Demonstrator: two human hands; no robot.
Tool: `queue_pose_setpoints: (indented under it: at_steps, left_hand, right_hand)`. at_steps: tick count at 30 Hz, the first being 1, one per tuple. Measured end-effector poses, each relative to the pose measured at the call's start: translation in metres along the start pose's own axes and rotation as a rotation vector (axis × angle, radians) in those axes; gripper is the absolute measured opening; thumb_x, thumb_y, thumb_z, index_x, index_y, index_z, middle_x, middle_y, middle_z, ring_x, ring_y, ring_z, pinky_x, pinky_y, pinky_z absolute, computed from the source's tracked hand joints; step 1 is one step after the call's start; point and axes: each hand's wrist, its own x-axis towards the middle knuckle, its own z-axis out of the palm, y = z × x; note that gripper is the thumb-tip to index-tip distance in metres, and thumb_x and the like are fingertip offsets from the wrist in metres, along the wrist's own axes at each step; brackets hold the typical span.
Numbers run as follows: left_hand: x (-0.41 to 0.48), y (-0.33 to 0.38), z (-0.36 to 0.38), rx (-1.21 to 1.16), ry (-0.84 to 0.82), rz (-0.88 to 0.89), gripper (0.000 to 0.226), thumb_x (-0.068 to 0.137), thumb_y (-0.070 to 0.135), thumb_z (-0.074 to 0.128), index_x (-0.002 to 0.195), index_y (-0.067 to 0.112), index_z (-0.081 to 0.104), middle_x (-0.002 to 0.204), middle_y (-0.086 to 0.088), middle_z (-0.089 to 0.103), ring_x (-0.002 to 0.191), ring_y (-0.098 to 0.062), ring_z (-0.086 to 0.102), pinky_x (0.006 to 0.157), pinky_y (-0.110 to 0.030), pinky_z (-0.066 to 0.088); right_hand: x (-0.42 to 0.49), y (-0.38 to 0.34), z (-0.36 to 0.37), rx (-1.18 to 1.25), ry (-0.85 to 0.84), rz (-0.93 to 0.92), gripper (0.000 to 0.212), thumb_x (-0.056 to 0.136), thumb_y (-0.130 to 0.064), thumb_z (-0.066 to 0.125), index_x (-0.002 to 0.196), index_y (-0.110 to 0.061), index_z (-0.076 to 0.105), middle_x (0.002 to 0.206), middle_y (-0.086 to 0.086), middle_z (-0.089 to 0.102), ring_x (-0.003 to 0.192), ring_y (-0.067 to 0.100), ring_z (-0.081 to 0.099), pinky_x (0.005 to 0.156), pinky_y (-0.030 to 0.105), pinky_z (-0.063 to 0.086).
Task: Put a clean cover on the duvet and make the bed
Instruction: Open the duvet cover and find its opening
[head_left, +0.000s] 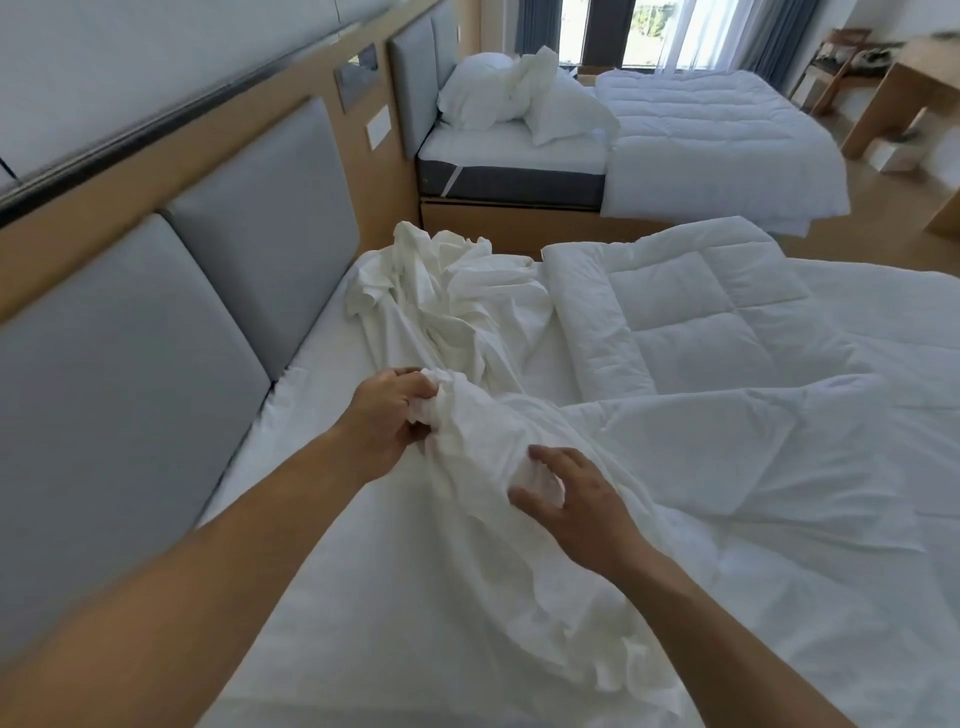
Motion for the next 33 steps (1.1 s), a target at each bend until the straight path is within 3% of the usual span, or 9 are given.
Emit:
queue_pose_setpoints:
  at_steps: [6, 11, 17, 20, 23, 25, 28, 31, 33]
  left_hand:
    - [-0.002, -0.003, -0.008, 0.017, 0.079, -0.019, 0.014, 0.085, -0.002, 0.058, 0.098, 0.001, 0.062, 0.094, -0.017, 0.064, 0.083, -0.032, 0.061, 0.072, -0.041, 0.051]
    - [0.001, -0.007, -0.015, 0.058, 0.177, -0.023, 0.015, 0.081, -0.005, 0.057, 0.093, 0.004, 0.058, 0.086, -0.012, 0.057, 0.073, -0.026, 0.056, 0.054, -0.030, 0.047]
    - [-0.016, -0.022, 0.018, 0.238, -0.042, -0.123, 0.052, 0.057, 0.011, 0.066, 0.108, 0.010, 0.060, 0.108, -0.014, 0.066, 0.092, -0.030, 0.064, 0.075, -0.039, 0.050]
    - [-0.018, -0.021, 0.022, 0.284, -0.093, -0.138, 0.049, 0.061, 0.012, 0.070, 0.109, 0.011, 0.061, 0.107, -0.012, 0.067, 0.087, -0.026, 0.063, 0.067, -0.036, 0.048]
    - [-0.024, -0.023, 0.024, 0.316, -0.097, -0.096, 0.043, 0.064, 0.012, 0.072, 0.105, 0.015, 0.061, 0.100, -0.007, 0.066, 0.080, -0.020, 0.061, 0.057, -0.028, 0.046]
    - [-0.028, -0.026, 0.025, 0.336, -0.090, -0.070, 0.045, 0.062, 0.014, 0.073, 0.105, 0.016, 0.060, 0.101, -0.006, 0.065, 0.082, -0.020, 0.062, 0.060, -0.028, 0.048]
    - [-0.029, -0.030, 0.020, 0.249, -0.176, -0.089, 0.052, 0.064, 0.024, 0.074, 0.113, 0.016, 0.060, 0.109, -0.011, 0.065, 0.086, -0.023, 0.067, 0.066, -0.033, 0.054]
    - [-0.021, -0.032, 0.004, -0.056, -0.283, -0.170, 0.032, 0.088, 0.031, 0.063, 0.115, 0.014, 0.062, 0.097, -0.013, 0.067, 0.078, -0.025, 0.066, 0.071, -0.038, 0.053]
    - [-0.011, -0.044, -0.005, -0.061, -0.110, -0.158, 0.026, 0.096, 0.021, 0.054, 0.121, 0.016, 0.058, 0.100, -0.013, 0.066, 0.075, -0.022, 0.066, 0.069, -0.037, 0.052]
  right_hand:
    - [0.011, -0.016, 0.012, -0.101, 0.177, -0.235, 0.018, 0.097, -0.033, 0.061, 0.097, -0.020, 0.073, 0.090, -0.008, 0.066, 0.084, 0.012, 0.060, 0.082, 0.026, 0.047]
    - [-0.005, 0.053, -0.001, -0.235, 0.127, -0.117, 0.015, 0.098, -0.026, 0.060, 0.092, -0.016, 0.070, 0.088, -0.008, 0.059, 0.083, 0.012, 0.055, 0.079, 0.025, 0.043]
    - [-0.001, 0.051, -0.015, -0.551, -0.159, 0.021, 0.021, 0.095, -0.028, 0.053, 0.110, -0.023, 0.067, 0.113, -0.003, 0.065, 0.103, 0.020, 0.060, 0.084, 0.030, 0.045]
    - [0.003, 0.016, -0.021, -0.261, -0.040, -0.210, 0.063, 0.087, -0.049, 0.065, 0.143, -0.029, 0.044, 0.145, -0.010, 0.041, 0.134, 0.016, 0.037, 0.110, 0.034, 0.033]
    - [0.007, -0.012, -0.010, -0.126, -0.070, -0.301, 0.083, 0.083, -0.062, 0.062, 0.153, -0.030, 0.029, 0.152, -0.012, 0.034, 0.139, 0.012, 0.030, 0.116, 0.034, 0.027]
    - [0.013, -0.016, 0.004, -0.176, -0.137, -0.256, 0.069, 0.086, -0.061, 0.060, 0.144, -0.029, 0.041, 0.138, -0.010, 0.049, 0.125, 0.014, 0.045, 0.106, 0.033, 0.036]
    - [0.016, -0.018, 0.013, -0.130, -0.086, -0.291, 0.022, 0.096, -0.046, 0.057, 0.098, -0.024, 0.058, 0.092, -0.010, 0.061, 0.083, 0.013, 0.058, 0.075, 0.027, 0.041]
    - [0.016, -0.011, 0.014, 0.142, -0.073, -0.208, 0.018, 0.098, -0.036, 0.058, 0.082, -0.027, 0.057, 0.079, -0.012, 0.063, 0.073, 0.006, 0.059, 0.069, 0.025, 0.046]
    - [0.016, -0.008, 0.012, 0.303, -0.051, -0.115, 0.018, 0.097, -0.028, 0.062, 0.079, -0.024, 0.062, 0.075, -0.008, 0.066, 0.069, 0.004, 0.058, 0.068, 0.025, 0.047]
